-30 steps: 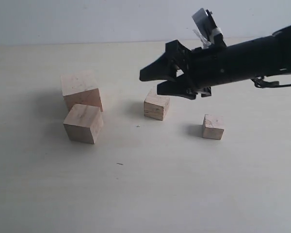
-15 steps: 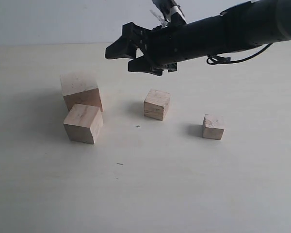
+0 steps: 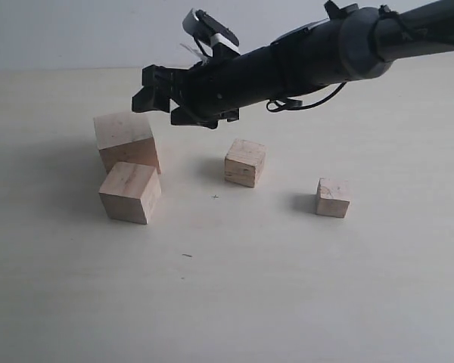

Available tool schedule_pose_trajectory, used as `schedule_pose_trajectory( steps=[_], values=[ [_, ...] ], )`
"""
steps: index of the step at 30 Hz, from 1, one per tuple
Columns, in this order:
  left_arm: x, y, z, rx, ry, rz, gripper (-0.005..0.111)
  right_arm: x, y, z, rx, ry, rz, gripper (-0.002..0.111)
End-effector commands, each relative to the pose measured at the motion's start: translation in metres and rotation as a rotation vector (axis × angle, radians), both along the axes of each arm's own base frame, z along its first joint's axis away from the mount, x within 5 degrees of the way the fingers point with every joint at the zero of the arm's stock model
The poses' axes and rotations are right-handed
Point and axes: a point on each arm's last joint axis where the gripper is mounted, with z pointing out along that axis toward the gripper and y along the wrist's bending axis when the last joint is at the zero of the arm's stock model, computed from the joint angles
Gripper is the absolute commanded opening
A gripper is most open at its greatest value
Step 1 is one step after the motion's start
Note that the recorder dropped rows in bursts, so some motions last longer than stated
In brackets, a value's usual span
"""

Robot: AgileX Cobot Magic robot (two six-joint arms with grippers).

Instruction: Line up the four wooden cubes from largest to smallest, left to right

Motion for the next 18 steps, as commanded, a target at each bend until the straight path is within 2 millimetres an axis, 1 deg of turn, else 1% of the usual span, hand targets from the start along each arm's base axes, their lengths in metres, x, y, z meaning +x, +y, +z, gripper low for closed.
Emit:
schedule_pose_trajectory(
  steps=[1,5,10,18],
  values=[
    [0.0,0.0,0.001,-0.001,-0.009,-0.002,0.0,0.01,0.01,-0.015,0.001,0.026,-0.014,0.068],
    [0.0,0.0,0.001,-0.001,-0.009,-0.002,0.0,0.016,0.023,-0.022,0.02,0.04,0.003,0.068],
    [0.0,0.0,0.001,-0.001,-0.009,-0.002,0.0,0.022,0.04,-0.024,0.044,0.01,0.018,0.068],
    [0.0,0.0,0.001,-0.001,-0.009,-0.002,0.0,0.035,0.053,-0.036,0.062,0.024,-0.018,0.068]
  ],
)
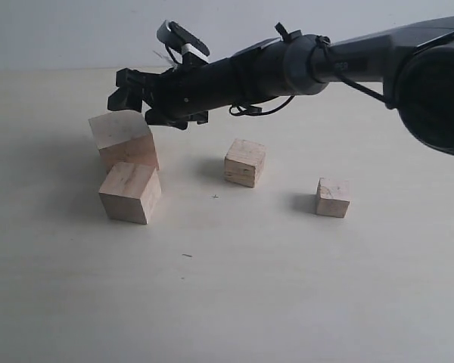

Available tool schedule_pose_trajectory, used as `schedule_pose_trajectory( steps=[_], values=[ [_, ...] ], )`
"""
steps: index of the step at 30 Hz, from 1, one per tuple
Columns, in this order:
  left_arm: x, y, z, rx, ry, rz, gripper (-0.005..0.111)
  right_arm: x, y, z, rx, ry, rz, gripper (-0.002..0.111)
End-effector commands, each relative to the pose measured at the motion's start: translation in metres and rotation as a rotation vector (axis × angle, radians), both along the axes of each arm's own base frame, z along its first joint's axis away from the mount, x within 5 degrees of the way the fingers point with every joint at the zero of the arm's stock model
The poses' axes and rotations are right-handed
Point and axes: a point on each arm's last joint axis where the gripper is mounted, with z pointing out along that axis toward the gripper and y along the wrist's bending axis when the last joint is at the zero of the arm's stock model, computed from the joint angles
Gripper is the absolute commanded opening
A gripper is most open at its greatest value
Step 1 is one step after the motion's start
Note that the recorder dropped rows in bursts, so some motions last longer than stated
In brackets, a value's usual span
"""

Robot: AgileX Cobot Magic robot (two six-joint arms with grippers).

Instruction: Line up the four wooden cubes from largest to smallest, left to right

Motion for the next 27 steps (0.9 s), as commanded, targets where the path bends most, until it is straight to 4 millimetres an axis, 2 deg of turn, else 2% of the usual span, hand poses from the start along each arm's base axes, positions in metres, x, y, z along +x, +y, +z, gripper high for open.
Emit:
schedule_pose_trajectory(
  steps=[1,9,16,27],
  values=[
    [0.0,0.0,0.001,-0.001,-0.009,-0.002,0.0,0.008,0.008,-0.005,0.017,-0.003,-0.003,0.068],
    [0.0,-0.001,0.001,-0.001,-0.009,-0.012,0.0,0.018,0.019,-0.005,0.053,-0.043,0.03,0.068],
    [0.0,-0.001,0.001,-0.001,-0.009,-0.012,0.0,0.011,0.025,-0.014,0.061,-0.029,0.166,0.068],
    [0.0,-0.001,0.001,-0.001,-0.009,-0.012,0.0,-0.031,0.041,-0.028,-0.094,-0.091,0.474,0.068]
  ],
)
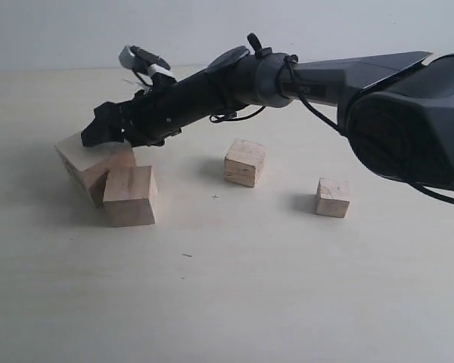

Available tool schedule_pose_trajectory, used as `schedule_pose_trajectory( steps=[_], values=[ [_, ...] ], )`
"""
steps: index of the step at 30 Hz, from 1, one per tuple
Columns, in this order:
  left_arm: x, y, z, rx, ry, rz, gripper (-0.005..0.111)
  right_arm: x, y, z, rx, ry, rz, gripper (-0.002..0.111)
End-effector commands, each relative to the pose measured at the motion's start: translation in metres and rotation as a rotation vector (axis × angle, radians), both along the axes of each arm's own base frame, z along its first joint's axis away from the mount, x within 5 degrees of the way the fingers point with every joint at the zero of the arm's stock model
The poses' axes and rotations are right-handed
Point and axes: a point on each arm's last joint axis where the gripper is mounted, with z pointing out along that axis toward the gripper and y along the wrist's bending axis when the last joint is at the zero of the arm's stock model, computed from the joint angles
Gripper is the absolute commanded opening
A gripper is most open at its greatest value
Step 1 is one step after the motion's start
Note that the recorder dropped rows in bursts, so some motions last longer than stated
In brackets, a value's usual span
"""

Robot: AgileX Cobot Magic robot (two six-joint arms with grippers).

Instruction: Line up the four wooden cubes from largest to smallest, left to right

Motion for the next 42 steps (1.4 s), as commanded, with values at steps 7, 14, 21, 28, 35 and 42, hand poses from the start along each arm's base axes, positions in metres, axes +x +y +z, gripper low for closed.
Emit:
schedule_pose_trajectory(
  steps=[7,14,21,28,35,42],
  values=[
    [0.0,0.0,0.001,-0.001,-0.009,-0.002,0.0,-0.048,0.016,-0.012,-0.145,-0.058,0.327,0.067],
    [0.0,0.0,0.001,-0.001,-0.009,-0.002,0.0,-0.04,0.012,0.031,-0.136,-0.192,0.303,0.067],
    [0.0,0.0,0.001,-0.001,-0.009,-0.002,0.0,-0.044,-0.003,0.093,-0.198,-0.271,0.318,0.034],
    [0.0,0.0,0.001,-0.001,-0.009,-0.002,0.0,-0.126,0.03,0.096,-0.193,-0.099,0.613,0.0],
    [0.0,0.0,0.001,-0.001,-0.009,-0.002,0.0,-0.146,0.038,0.076,-0.495,-0.151,0.516,0.0],
    [0.0,0.0,0.001,-0.001,-0.009,-0.002,0.0,-0.152,0.046,0.058,-0.476,-0.084,0.521,0.0]
  ],
)
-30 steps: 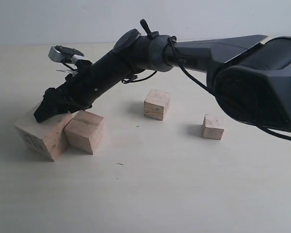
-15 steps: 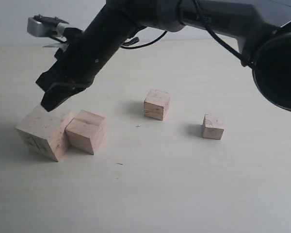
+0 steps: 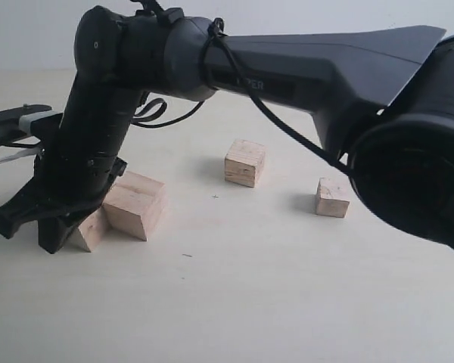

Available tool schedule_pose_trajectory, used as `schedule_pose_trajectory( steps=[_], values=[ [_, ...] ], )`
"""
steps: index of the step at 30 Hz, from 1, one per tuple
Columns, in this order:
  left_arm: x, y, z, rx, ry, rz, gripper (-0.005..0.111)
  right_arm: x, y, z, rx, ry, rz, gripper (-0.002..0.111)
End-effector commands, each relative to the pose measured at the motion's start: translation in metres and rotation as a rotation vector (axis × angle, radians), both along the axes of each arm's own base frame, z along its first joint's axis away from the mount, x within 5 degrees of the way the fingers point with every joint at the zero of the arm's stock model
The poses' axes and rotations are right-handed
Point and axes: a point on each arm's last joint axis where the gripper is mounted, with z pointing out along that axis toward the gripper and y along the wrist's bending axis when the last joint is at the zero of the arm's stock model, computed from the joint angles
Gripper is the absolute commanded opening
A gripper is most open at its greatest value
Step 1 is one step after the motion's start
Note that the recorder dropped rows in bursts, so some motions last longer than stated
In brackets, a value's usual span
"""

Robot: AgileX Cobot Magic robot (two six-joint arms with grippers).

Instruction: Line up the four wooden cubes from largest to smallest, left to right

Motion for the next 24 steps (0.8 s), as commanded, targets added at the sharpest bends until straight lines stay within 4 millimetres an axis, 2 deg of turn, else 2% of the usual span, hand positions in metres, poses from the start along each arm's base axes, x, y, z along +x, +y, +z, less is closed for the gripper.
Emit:
schedule_pose_trajectory(
  steps=[1,5,10,15,18,21,24],
  values=[
    [0.0,0.0,0.001,-0.001,-0.009,-0.002,0.0,-0.001,0.004,-0.017,-0.02,0.007,-0.01,0.0],
    [0.0,0.0,0.001,-0.001,-0.009,-0.002,0.0,0.004,0.005,-0.025,-0.039,-0.034,-0.052,0.0],
    [0.0,0.0,0.001,-0.001,-0.009,-0.002,0.0,0.019,-0.002,-0.033,-0.129,-0.195,-0.091,0.0],
    [0.0,0.0,0.001,-0.001,-0.009,-0.008,0.0,0.022,-0.003,-0.033,-0.134,-0.213,-0.118,0.0],
    [0.0,0.0,0.001,-0.001,-0.009,-0.008,0.0,0.021,-0.003,-0.033,-0.139,-0.196,-0.123,0.0],
    [0.0,0.0,0.001,-0.001,-0.009,-0.008,0.0,0.012,-0.004,-0.031,-0.155,-0.092,-0.108,0.0],
    [0.0,0.0,0.001,-0.001,-0.009,-0.008,0.0,0.003,0.001,-0.024,-0.097,0.0,-0.088,0.0]
  ],
)
